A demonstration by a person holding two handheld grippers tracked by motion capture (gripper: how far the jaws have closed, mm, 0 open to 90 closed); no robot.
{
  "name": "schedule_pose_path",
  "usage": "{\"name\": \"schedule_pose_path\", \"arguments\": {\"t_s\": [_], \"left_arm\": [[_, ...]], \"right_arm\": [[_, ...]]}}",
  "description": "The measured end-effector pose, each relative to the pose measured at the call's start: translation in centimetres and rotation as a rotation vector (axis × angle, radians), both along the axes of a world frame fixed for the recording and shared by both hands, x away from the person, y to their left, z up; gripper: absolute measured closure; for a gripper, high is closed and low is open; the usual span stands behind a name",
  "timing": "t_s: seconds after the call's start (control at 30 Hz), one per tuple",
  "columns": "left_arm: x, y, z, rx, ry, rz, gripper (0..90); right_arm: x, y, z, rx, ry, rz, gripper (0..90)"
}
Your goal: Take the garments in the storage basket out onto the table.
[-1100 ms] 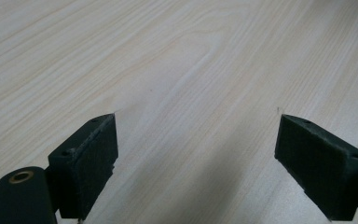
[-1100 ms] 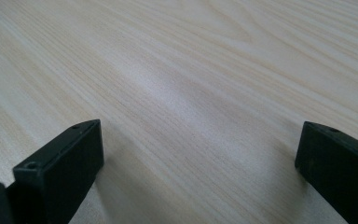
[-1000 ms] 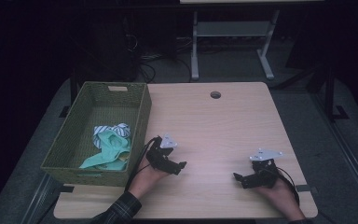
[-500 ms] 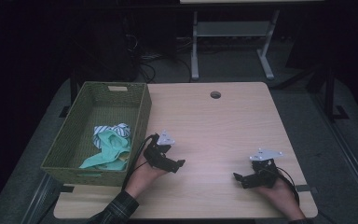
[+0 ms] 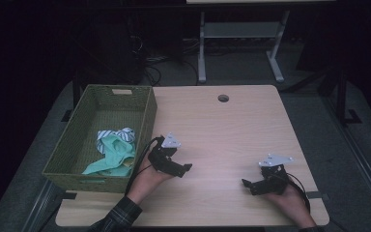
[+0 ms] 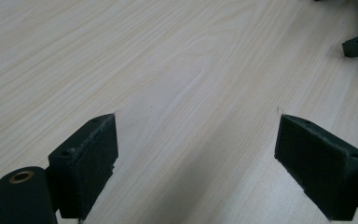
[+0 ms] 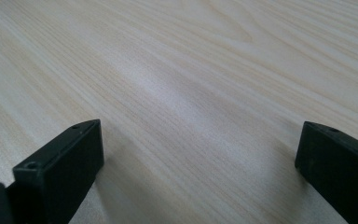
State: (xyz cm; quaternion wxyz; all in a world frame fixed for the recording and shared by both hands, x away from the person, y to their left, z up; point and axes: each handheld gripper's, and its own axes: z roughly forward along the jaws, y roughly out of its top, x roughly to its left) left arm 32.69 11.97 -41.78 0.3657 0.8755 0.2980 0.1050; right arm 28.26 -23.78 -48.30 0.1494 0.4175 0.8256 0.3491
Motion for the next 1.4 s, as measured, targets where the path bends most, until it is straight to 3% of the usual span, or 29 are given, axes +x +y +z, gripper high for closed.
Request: {"name": "schedule_pose_path", "arguments": {"t_s": [0.87,1.4], "left_arm": [[0.1,0.1,2.5,-0.029,0.013,-0.042,12.9],[1.0,0.9,4.5,-0.045,0.009,-0.047,13.0]], "right_arm": [[0.0,0.0,0.0,0.0,0.0,0.0,0.4],[0.0,0.0,0.0,-0.001,0.0,0.001,0.4]]}}
